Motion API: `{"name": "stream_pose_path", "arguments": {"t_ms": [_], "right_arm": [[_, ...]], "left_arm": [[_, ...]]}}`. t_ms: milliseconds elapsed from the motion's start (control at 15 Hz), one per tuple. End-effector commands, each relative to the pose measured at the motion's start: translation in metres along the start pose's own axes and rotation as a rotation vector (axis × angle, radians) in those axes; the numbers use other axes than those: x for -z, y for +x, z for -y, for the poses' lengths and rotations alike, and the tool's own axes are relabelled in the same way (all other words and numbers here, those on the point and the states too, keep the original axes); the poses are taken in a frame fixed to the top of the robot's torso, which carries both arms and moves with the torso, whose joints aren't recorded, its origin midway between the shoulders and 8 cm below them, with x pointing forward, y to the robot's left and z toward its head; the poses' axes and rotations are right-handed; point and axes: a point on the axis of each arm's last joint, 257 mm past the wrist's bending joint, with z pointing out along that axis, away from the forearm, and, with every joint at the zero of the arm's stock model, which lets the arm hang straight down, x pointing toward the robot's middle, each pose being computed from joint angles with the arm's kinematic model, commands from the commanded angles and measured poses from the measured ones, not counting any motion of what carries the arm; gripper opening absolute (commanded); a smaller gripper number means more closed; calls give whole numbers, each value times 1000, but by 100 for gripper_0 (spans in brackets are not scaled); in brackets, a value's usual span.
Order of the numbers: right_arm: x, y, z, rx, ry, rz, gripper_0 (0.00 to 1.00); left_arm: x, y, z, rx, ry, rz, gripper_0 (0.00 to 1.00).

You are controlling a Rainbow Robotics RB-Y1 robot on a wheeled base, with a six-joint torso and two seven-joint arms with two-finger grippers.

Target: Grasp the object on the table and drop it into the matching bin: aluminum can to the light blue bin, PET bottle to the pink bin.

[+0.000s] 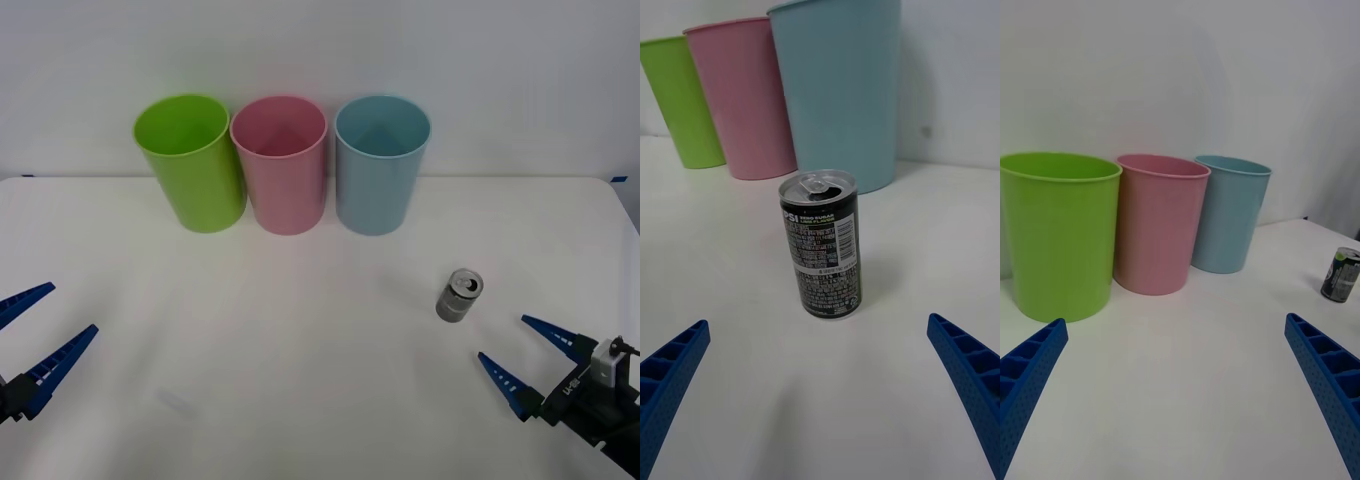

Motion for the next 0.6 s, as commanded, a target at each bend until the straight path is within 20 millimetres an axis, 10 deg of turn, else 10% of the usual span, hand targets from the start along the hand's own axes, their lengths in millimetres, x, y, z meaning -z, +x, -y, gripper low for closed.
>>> {"name": "stream_pose_path", "arguments": {"t_ms": [67,600], "right_arm": [[-16,1,-1,0,23,6,100],[-64,0,-6,-2,64,7,100]], "left_arm": [[0,0,0,0,0,0,100],[0,0,0,0,0,0,100]]}}
